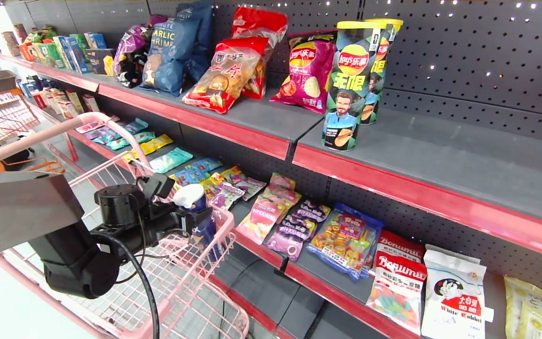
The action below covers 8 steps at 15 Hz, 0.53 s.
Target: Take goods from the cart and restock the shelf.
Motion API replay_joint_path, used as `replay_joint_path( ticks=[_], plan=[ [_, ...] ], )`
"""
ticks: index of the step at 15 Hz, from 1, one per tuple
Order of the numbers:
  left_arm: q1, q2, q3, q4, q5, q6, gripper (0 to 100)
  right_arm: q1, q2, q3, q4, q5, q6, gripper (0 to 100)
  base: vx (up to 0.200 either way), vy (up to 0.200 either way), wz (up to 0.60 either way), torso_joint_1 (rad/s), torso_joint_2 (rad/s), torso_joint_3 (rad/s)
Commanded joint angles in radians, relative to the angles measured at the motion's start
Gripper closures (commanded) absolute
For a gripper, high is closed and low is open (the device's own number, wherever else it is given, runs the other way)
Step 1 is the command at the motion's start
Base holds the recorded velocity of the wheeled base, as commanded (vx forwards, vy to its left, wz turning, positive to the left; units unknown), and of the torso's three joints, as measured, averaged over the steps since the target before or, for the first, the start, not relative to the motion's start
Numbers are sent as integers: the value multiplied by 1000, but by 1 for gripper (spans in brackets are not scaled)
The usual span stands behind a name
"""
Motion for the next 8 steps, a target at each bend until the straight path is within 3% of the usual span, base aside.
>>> replay_joint_path(
  ticks=[1,4,6,8],
  plan=[
    [-6,14,1,-3,0,2,100,0,0,0,0,0,0,0,0,0,0,0,0,0],
    [14,-63,36,9,5,1,100,0,0,0,0,0,2,0,0,0,0,0,0,0],
    [22,-181,77,92,3,-5,100,0,0,0,0,0,2,0,0,0,0,0,0,0],
    [52,-454,80,354,3,-45,100,0,0,0,0,0,0,0,0,0,0,0,0,0]
  ],
)
